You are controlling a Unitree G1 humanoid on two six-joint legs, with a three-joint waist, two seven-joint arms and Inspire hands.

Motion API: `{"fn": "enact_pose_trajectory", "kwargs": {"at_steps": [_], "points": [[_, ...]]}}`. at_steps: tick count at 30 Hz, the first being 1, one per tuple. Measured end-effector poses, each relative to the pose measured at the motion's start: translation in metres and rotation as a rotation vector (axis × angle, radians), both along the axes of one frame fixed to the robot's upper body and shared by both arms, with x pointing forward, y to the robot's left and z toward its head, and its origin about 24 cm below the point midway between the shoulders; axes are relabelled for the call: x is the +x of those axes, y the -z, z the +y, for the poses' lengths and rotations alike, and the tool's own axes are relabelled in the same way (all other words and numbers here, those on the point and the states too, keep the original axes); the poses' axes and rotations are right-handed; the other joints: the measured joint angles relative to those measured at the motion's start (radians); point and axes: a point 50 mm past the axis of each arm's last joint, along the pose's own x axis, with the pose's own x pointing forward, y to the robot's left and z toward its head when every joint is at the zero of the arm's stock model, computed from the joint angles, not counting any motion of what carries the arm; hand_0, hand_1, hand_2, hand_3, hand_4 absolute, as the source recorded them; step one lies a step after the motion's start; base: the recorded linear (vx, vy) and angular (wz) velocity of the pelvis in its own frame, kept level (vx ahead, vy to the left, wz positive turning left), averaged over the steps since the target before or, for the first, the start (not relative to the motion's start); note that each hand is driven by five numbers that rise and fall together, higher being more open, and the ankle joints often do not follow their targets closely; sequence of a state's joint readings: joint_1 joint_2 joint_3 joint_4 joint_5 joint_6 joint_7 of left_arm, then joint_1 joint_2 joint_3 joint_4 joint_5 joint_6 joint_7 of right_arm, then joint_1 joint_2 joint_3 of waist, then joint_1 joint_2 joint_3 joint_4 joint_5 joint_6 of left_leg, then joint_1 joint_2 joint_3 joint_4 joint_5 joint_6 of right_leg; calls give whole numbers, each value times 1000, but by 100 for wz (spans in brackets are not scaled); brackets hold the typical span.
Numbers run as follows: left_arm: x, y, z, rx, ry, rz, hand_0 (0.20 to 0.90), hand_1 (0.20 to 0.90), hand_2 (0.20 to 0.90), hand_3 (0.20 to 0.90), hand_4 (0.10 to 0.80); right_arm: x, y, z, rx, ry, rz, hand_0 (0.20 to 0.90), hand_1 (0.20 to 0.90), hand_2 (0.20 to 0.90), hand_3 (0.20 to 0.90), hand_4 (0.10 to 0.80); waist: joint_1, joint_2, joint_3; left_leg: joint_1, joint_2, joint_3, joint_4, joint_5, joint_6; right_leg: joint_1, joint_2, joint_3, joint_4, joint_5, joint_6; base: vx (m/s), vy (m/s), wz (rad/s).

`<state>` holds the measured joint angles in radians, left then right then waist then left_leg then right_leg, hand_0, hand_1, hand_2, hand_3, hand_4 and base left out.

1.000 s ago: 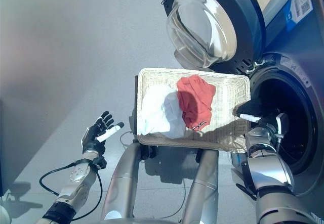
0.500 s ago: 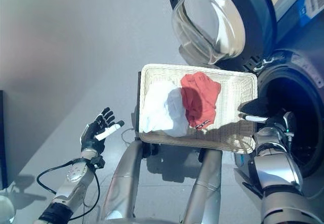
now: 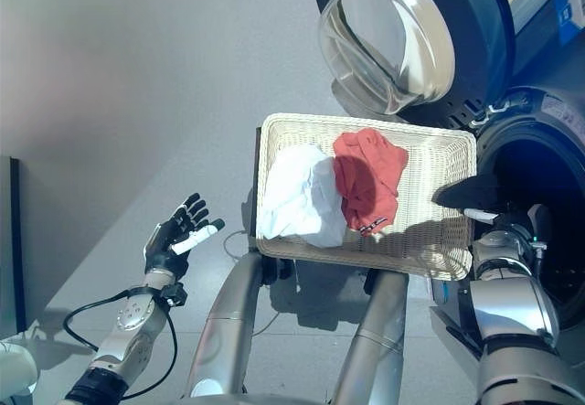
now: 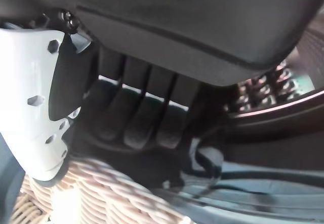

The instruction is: Pick up the clothes and place them into the washing machine

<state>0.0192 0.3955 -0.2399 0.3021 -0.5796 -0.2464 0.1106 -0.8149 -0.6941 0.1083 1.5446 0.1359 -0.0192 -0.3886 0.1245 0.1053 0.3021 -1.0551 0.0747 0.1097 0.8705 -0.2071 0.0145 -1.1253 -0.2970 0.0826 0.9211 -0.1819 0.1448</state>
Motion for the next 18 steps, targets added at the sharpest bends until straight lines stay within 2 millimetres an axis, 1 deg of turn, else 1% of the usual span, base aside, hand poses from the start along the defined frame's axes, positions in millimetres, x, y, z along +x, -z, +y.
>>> {"fn": "enact_pose_trajectory", "kwargs": {"at_steps": [2, 3, 5, 6, 7, 9, 12, 13, 14, 16, 18], "points": [[0, 0, 0, 0, 0, 0, 900, 900, 900, 900, 800, 0, 0, 0, 20, 14, -17, 200, 200, 200, 200, 300, -2, 0, 0, 0, 0, 0, 0, 0, 0, 0, 0, 0, 0, 0, 0, 0, 0, 0], [0, 0, 0, 0, -1, 1, 900, 900, 900, 900, 800, -1, 1, -1, 122, 83, -109, 200, 200, 200, 200, 300, 0, 1, -1, 0, 0, 0, 0, 0, 0, 0, 0, 0, 0, 0, 0, 0, 0, 0], [0, 0, 0, 1, -4, 2, 900, 900, 900, 900, 800, -4, 5, -1, 234, 160, -203, 200, 200, 200, 200, 300, -3, 3, -2, 0, 0, 0, 0, 0, 0, 0, 0, 0, -1, 0, 0, 15, 2, 0], [-1, 1, 1, 2, -11, 4, 900, 900, 900, 900, 800, -5, 7, 0, 375, 258, -342, 200, 200, 200, 200, 300, -3, 5, -3, -1, 0, 0, 0, 0, 0, 0, 0, 0, -1, 0, 0, 0, 0, 0], [-1, 1, 1, 2, -14, 5, 900, 900, 900, 900, 800, -6, 9, 0, 479, 340, -451, 200, 200, 200, 200, 300, -3, 6, -4, -1, 0, 0, 0, 0, 0, 0, 0, 0, -2, 0, 0, -80, 19, -1], [-1, 1, 2, 5, -24, 8, 900, 900, 900, 900, 800, -8, 10, -1, 602, 452, -598, 200, 200, 200, 200, 300, -6, 8, -5, 0, 0, 0, 0, -2, 2, 1, -1, -5, -2, -2, 3, -73, 11, 0], [-3, 3, 3, 2, -30, 20, 900, 900, 900, 900, 800, -9, 10, 0, 831, 672, -907, 200, 200, 200, 200, 300, -16, 10, -9, -1, 1, -1, 0, 2, 0, 1, 1, 0, -2, 1, -2, 0, 0, 0], [-5, 4, 4, -3, -33, 28, 900, 900, 900, 900, 800, -8, 9, 0, 890, 719, -995, 200, 200, 200, 200, 300, -21, 11, -9, -1, 1, -1, 1, 5, 0, 1, 2, 1, -2, 0, -1, 0, 0, 0], [-8, 7, 4, -13, -40, 39, 900, 900, 900, 900, 800, -5, 6, 1, 931, 745, -1071, 200, 200, 200, 200, 300, -26, 12, -10, -1, 1, -1, 1, 1, -2, 1, 2, 1, -2, 0, -1, 97, 1, -2], [-10, 9, 4, -24, -43, 59, 900, 900, 900, 900, 800, -2, 3, 2, 954, 764, -1151, 200, 200, 200, 200, 300, -37, 13, -12, 1, 2, -1, 2, -4, 2, 2, 4, -3, -3, -3, 5, 95, 3, -4], [-11, 11, 5, -37, -51, 67, 900, 900, 900, 900, 800, -1, -4, 0, 954, 782, -1226, 200, 200, 200, 200, 300, -40, 13, -13, 1, 3, -1, 5, 3, -2, 1, 8, 6, -5, 5, 0, -95, 14, -5]]}}
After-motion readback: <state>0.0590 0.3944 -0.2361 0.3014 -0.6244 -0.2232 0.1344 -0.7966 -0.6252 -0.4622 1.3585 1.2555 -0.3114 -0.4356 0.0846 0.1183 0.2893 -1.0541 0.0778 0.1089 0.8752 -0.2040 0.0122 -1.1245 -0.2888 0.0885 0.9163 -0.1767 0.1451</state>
